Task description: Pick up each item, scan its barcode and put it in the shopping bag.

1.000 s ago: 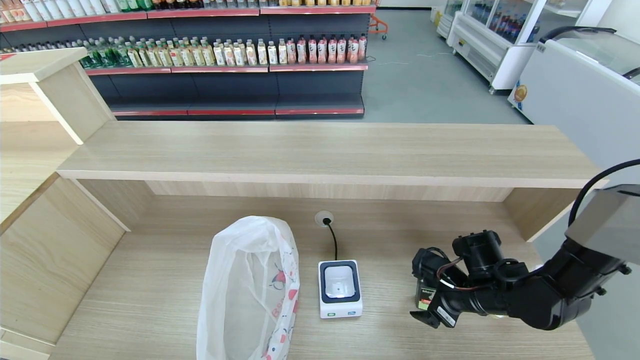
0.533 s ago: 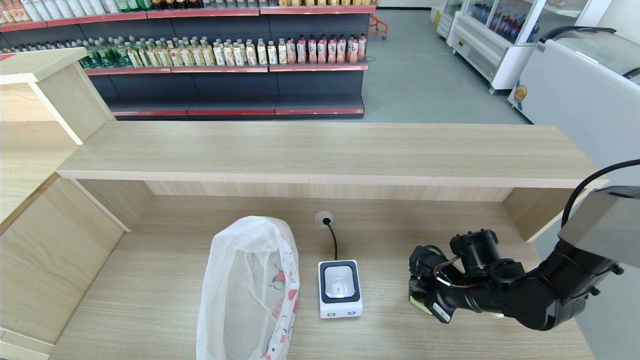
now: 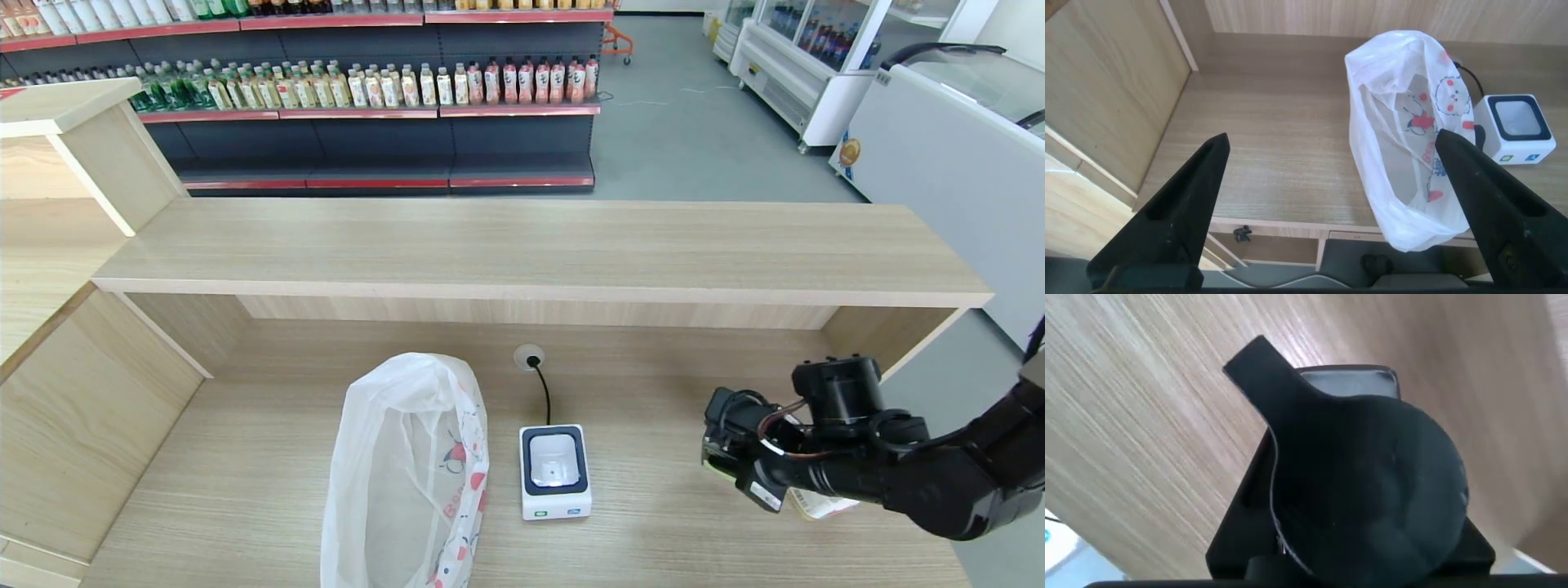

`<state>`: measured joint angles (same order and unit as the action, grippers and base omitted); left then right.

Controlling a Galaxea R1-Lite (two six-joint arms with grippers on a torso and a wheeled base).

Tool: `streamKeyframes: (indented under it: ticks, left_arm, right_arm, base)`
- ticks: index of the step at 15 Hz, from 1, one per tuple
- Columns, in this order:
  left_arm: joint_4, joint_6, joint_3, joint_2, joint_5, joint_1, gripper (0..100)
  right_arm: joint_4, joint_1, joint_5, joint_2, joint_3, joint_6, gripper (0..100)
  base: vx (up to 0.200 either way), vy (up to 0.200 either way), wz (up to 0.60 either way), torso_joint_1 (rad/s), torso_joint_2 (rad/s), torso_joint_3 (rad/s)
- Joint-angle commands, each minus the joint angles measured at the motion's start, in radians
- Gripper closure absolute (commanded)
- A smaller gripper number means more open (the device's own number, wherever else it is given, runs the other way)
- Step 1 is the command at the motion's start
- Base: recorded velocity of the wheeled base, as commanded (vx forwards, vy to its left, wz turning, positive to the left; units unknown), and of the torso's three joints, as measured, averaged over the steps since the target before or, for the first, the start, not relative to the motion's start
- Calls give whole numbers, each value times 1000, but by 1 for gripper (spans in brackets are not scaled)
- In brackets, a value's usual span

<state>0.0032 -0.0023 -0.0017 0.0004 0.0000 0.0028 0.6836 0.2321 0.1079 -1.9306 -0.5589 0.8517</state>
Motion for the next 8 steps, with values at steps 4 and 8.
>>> streamKeyframes:
  ticks: [4,8]
  left_arm:
    - [0,-1,0,0,-2,0,0]
    - [0,-1,0,0,0,0,0]
  right_arm:
    - [7,-208,61,208,60,326,100]
    - [5,-232,269,289,148,544,100]
  base:
    - [0,0,0,0,0,0]
    - [0,0,0,0,0,0]
